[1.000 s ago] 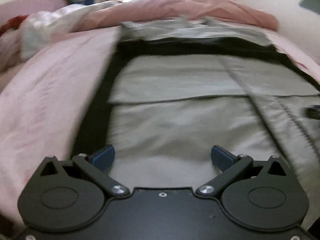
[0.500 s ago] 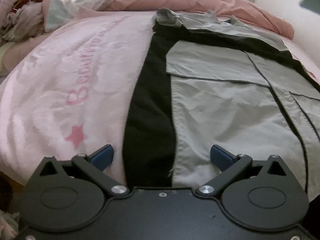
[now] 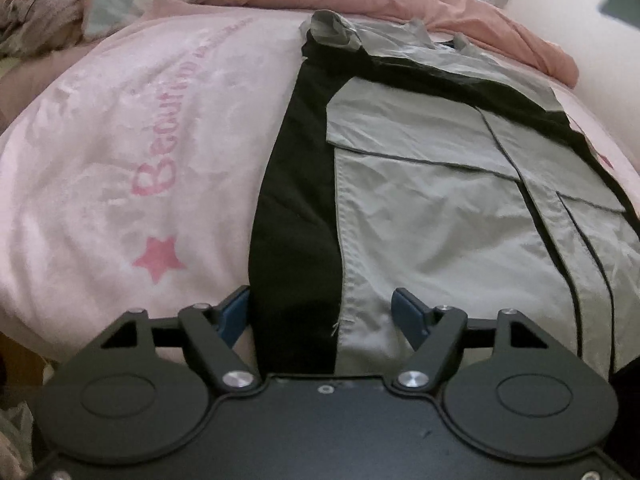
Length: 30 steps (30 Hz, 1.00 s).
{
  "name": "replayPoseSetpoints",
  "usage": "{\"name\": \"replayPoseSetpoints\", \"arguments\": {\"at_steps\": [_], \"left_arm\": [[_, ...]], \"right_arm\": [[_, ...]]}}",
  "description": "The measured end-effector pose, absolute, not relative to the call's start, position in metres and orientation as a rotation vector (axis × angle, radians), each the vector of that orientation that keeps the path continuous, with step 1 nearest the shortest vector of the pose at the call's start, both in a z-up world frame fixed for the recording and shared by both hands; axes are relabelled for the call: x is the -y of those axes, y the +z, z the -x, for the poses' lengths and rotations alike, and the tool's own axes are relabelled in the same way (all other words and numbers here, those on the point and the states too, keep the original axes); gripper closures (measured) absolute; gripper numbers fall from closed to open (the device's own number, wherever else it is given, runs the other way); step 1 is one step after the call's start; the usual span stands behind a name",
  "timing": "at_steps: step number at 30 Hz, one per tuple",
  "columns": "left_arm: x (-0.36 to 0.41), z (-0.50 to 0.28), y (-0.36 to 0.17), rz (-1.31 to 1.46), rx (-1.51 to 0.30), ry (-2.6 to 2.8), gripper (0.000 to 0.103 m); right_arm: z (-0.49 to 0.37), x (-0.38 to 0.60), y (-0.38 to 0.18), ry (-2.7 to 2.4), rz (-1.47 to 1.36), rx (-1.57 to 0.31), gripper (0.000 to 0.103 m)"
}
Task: Fold large clothes
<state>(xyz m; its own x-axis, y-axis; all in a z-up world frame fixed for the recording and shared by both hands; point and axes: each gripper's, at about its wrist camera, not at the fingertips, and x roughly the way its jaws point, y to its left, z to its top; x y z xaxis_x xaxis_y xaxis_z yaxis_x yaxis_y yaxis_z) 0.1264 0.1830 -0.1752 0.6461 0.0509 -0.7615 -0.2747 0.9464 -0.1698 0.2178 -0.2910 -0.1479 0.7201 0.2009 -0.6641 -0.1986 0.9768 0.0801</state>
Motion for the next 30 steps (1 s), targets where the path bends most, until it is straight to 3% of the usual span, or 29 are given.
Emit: {"name": "replayPoseSetpoints", "arguments": {"at_steps": [4, 7, 10, 15, 16, 17, 18, 20, 22, 26, 30], "left_arm": [[-0.175, -0.129, -0.169, 0.293, -0.866, 0.145, 0.021], [-0.169, -0.129, -0.159, 0.302, -0.850, 0.094, 0.015], [-0.170, -0.134, -0.171, 0.260, -0.906, 0.156, 0.015], [-0.178, -0.134, -0.176, 0.280, -0.894, 0.135, 0.005], [-0.176, -0.134, -0.176, 0.268, -0.896, 0.133, 0.004], [-0.176, -0.134, -0.177, 0.264, -0.891, 0.130, 0.004], [-0.176, -0.133, -0.177, 0.262, -0.876, 0.132, 0.009], [-0.175, -0.132, -0.174, 0.232, -0.851, 0.153, 0.067], [-0.187, -0.131, -0.168, 0.318, -0.836, 0.140, 0.092], [-0.195, -0.123, -0.146, 0.373, -0.724, 0.125, 0.100], [-0.189, -0.126, -0.103, 0.344, -0.520, 0.102, 0.102]], "right_arm": [[-0.232, 0.299, -0.143, 0.194, -0.120, -0.806, 0.082], [-0.228, 0.294, -0.141, 0.194, -0.058, -0.802, 0.081], [-0.224, 0.292, -0.145, 0.193, 0.019, -0.798, 0.070], [-0.224, 0.300, -0.143, 0.203, -0.010, -0.818, 0.062], [-0.223, 0.299, -0.143, 0.202, 0.012, -0.813, 0.057], [-0.220, 0.296, -0.144, 0.184, 0.047, -0.802, 0.040], [-0.218, 0.294, -0.146, 0.137, 0.065, -0.788, 0.032], [-0.214, 0.299, -0.147, 0.155, -0.009, -0.754, 0.102], [-0.204, 0.295, -0.137, 0.146, -0.014, -0.696, 0.102], [-0.189, 0.286, -0.108, 0.167, -0.012, -0.552, 0.103], [-0.190, 0.283, -0.069, 0.195, -0.105, -0.374, 0.103]]}}
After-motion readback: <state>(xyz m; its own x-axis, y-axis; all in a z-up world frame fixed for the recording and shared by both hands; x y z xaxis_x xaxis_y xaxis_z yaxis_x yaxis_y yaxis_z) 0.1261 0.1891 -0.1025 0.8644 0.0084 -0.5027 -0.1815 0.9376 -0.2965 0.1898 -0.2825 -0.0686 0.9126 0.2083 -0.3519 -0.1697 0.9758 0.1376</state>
